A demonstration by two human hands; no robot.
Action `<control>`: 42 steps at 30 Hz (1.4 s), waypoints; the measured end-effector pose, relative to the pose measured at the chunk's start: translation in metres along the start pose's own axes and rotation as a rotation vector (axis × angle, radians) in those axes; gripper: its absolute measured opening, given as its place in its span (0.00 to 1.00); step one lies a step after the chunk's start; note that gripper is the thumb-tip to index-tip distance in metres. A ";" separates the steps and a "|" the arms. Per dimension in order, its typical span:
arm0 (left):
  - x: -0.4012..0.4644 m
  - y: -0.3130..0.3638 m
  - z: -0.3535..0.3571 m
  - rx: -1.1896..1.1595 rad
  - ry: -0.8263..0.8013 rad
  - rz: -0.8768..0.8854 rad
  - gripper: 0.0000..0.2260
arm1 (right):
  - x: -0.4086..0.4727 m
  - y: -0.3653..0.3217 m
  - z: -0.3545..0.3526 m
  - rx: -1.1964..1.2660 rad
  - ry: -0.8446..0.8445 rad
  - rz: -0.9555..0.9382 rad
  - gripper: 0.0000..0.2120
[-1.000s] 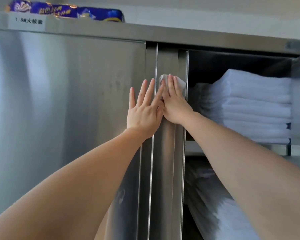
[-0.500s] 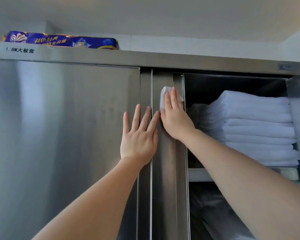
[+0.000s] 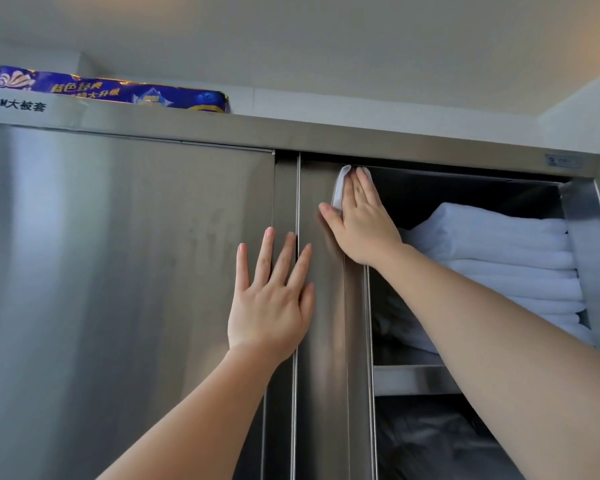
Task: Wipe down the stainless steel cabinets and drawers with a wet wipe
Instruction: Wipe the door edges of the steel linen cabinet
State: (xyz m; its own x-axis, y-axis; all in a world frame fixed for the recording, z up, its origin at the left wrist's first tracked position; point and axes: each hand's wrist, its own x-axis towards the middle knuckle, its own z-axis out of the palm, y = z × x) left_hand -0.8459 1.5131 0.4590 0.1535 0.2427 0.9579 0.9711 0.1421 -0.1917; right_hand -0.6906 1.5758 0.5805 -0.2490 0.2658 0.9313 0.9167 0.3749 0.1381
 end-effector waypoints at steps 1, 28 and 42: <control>0.000 0.000 0.000 0.000 -0.001 0.001 0.25 | 0.002 0.000 0.000 0.017 0.003 0.002 0.42; -0.002 0.001 0.005 0.020 0.063 0.039 0.25 | -0.079 0.001 0.027 0.150 0.025 -0.047 0.42; -0.003 0.000 0.003 0.070 0.055 0.030 0.25 | -0.118 0.000 0.041 0.092 0.005 -0.110 0.42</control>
State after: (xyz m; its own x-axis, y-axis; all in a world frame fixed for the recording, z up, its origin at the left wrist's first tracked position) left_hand -0.8467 1.5157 0.4552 0.1943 0.1952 0.9613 0.9511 0.2025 -0.2334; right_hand -0.6741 1.5808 0.4564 -0.3443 0.2140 0.9141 0.8514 0.4815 0.2080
